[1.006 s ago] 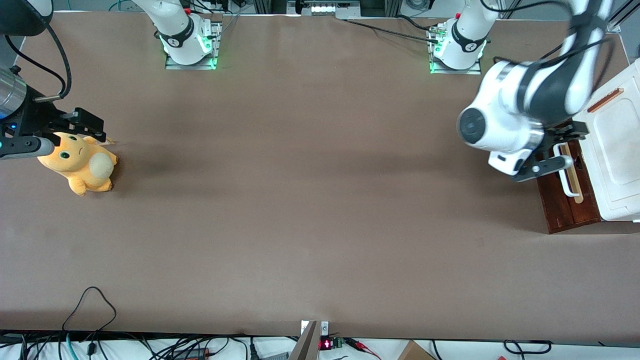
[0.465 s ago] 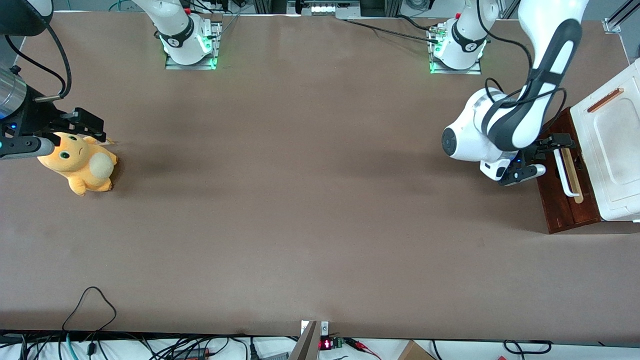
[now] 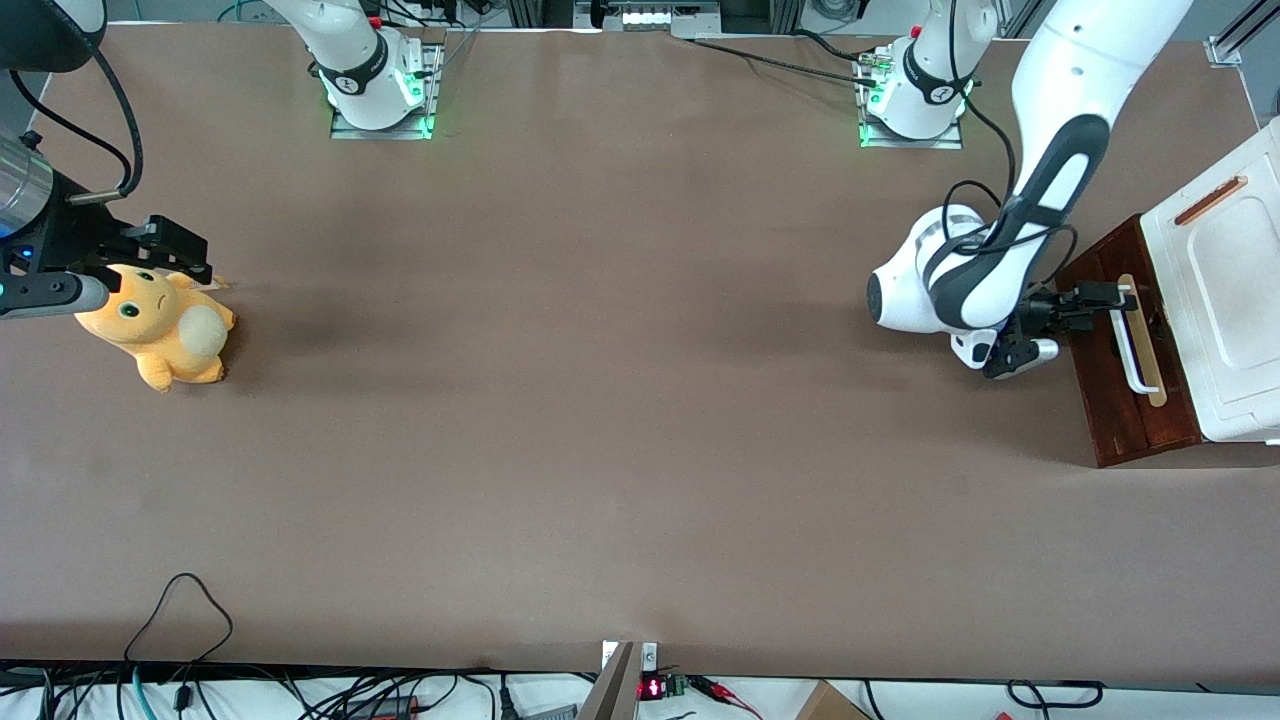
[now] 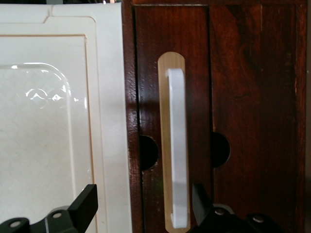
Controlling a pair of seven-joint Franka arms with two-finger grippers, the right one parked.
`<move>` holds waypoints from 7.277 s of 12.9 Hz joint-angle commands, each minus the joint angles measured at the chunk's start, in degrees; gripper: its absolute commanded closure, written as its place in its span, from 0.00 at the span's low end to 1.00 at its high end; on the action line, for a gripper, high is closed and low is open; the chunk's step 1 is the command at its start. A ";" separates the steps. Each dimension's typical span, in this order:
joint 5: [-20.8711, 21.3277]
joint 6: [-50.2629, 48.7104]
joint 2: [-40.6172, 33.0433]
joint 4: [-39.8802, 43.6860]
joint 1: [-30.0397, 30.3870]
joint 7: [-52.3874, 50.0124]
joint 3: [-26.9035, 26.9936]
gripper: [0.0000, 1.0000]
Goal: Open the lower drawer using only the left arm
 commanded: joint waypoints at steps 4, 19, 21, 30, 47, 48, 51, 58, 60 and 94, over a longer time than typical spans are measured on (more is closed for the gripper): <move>4.23 -6.00 5.54 0.88 1.28 -6.85 -0.78 0.15; 6.86 -1.09 7.21 4.22 5.60 -0.87 -0.95 0.48; 7.92 -0.91 7.21 4.22 5.86 -0.17 -0.95 0.48; 8.89 -0.56 7.21 4.22 6.48 0.18 -0.87 0.62; 9.77 -0.64 7.12 4.22 7.09 0.27 -0.87 0.99; 9.77 -0.64 7.12 4.22 7.09 0.27 -0.95 1.00; 9.68 -0.82 6.86 4.22 6.48 0.71 -2.53 1.00; 8.54 -1.35 6.68 5.28 1.65 4.49 -9.82 1.00; 8.37 -1.35 6.68 5.28 0.33 4.58 -11.32 1.00; -58.63 20.19 -18.34 27.41 1.03 36.78 -1.60 0.00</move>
